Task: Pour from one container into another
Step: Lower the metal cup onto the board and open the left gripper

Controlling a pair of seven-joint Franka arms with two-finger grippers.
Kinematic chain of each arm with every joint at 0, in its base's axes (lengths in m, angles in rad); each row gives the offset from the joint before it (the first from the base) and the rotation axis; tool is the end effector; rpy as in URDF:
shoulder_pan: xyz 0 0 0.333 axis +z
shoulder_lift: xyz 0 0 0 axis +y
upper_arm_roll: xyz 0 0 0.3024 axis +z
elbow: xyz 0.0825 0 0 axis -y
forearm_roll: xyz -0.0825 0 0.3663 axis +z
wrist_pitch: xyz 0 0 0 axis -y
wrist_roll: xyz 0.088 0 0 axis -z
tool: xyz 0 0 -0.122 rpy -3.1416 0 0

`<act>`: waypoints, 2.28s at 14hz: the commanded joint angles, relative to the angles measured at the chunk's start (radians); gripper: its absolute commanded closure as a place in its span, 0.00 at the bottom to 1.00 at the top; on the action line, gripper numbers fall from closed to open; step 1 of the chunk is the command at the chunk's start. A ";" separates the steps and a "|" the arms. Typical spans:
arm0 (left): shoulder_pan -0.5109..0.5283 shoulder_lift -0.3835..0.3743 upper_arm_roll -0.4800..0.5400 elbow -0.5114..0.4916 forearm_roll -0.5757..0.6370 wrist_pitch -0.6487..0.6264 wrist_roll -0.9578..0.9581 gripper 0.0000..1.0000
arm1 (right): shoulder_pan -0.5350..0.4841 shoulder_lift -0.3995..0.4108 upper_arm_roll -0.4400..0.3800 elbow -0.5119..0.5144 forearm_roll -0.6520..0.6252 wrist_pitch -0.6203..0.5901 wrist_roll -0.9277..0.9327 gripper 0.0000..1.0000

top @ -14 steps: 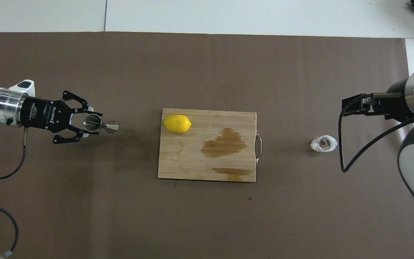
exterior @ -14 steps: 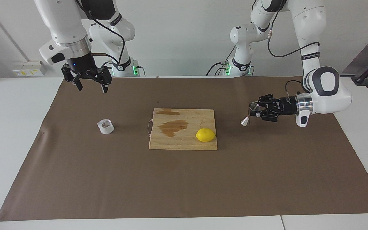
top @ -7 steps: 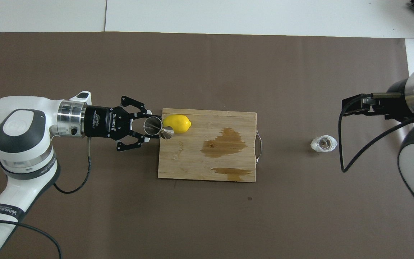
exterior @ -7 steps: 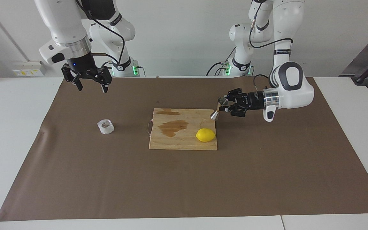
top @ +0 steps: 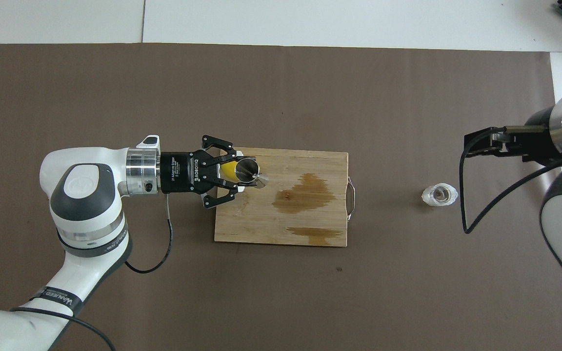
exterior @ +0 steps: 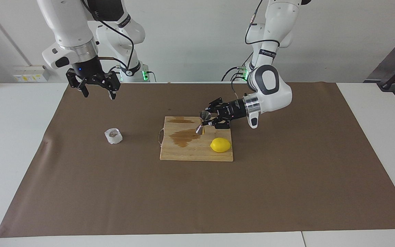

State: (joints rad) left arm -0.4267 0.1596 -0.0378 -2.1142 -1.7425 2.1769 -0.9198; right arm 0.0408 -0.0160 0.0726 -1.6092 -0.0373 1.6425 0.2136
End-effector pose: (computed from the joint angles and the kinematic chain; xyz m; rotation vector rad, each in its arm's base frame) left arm 0.4931 -0.3018 0.3598 1.2856 1.4811 -1.0234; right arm 0.5366 0.0571 0.5935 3.1068 -0.1530 0.0853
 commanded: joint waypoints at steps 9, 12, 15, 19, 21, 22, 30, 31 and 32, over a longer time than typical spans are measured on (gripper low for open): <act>-0.136 0.047 0.019 -0.027 -0.157 0.176 0.122 1.00 | -0.015 -0.002 0.007 0.006 0.028 -0.020 -0.025 0.00; -0.150 0.060 0.019 -0.027 -0.160 0.182 0.124 1.00 | -0.015 -0.002 0.007 0.006 0.028 -0.018 -0.025 0.00; -0.152 0.070 0.019 -0.029 -0.158 0.190 0.137 0.85 | -0.015 -0.002 0.007 0.006 0.028 -0.020 -0.025 0.00; -0.156 0.074 0.021 -0.029 -0.158 0.192 0.141 0.79 | -0.015 -0.002 0.007 0.006 0.028 -0.020 -0.025 0.00; -0.156 0.075 0.021 -0.030 -0.158 0.192 0.163 0.69 | -0.015 -0.002 0.007 0.006 0.028 -0.020 -0.025 0.00; -0.156 0.075 0.021 -0.030 -0.157 0.190 0.165 0.59 | -0.015 -0.002 0.007 0.006 0.028 -0.020 -0.025 0.00; -0.144 0.060 0.021 -0.023 -0.146 0.156 0.170 0.00 | -0.015 -0.002 0.007 0.006 0.028 -0.020 -0.025 0.00; -0.144 0.052 0.021 -0.023 -0.146 0.158 0.165 0.00 | -0.015 -0.002 0.007 0.006 0.028 -0.020 -0.025 0.00; -0.148 0.031 0.019 -0.024 -0.146 0.158 0.159 0.00 | -0.015 -0.002 0.007 0.006 0.028 -0.020 -0.025 0.00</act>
State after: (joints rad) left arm -0.5596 0.2329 -0.0310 -2.1255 -1.8710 2.3454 -0.7649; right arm 0.0408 -0.0160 0.0726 -1.6092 -0.0373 1.6425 0.2136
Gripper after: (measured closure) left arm 0.000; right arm 0.000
